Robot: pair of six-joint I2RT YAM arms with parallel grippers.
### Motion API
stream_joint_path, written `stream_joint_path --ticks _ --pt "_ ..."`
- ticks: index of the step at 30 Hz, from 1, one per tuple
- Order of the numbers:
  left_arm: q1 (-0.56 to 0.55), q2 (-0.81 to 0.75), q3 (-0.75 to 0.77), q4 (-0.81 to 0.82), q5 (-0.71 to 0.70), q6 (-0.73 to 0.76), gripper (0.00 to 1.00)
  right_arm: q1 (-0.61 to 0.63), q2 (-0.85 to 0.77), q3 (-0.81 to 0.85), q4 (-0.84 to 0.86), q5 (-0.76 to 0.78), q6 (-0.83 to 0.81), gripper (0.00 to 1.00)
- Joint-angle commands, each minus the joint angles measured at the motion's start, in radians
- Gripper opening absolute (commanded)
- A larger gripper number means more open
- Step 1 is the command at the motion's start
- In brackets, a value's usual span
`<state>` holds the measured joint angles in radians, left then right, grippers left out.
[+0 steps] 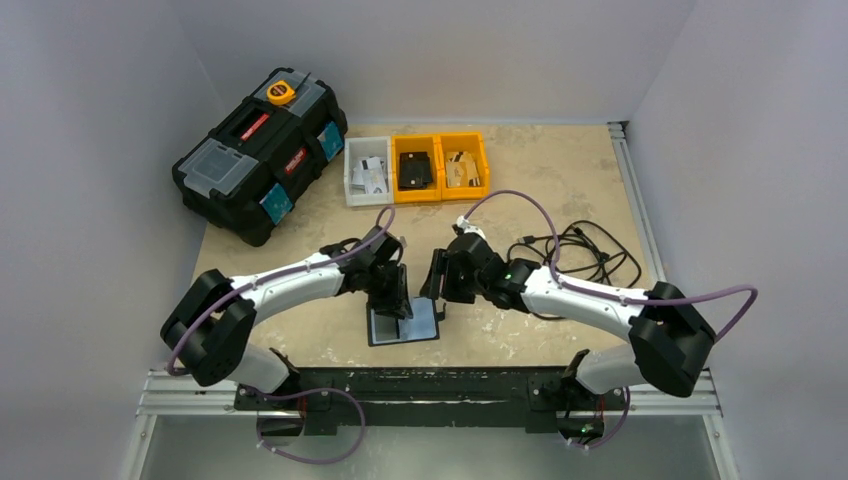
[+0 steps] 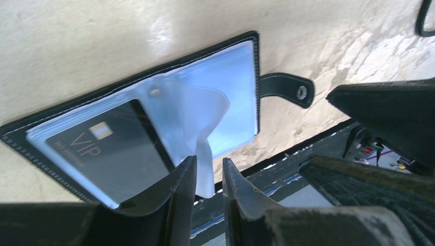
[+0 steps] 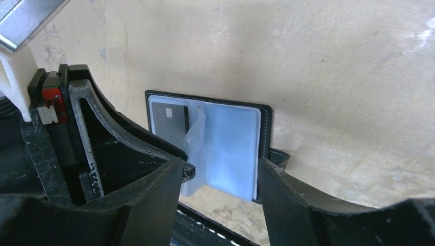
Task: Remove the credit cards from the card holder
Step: Remove the credit card from the card holder.
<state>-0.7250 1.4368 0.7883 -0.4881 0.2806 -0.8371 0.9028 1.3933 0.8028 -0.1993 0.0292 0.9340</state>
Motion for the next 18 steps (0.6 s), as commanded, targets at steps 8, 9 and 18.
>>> stream_joint_path --ticks 8,9,18 --pt "-0.067 0.131 0.134 0.067 0.020 -0.033 0.37 -0.003 -0.131 -0.056 -0.092 0.097 0.018 0.56" --pt "-0.069 0.139 0.136 0.072 0.021 -0.033 0.38 -0.003 -0.138 -0.059 -0.095 0.100 0.019 0.56" --pt "-0.073 0.181 0.147 0.090 0.034 -0.028 0.41 -0.003 -0.152 -0.046 -0.115 0.101 0.015 0.56"
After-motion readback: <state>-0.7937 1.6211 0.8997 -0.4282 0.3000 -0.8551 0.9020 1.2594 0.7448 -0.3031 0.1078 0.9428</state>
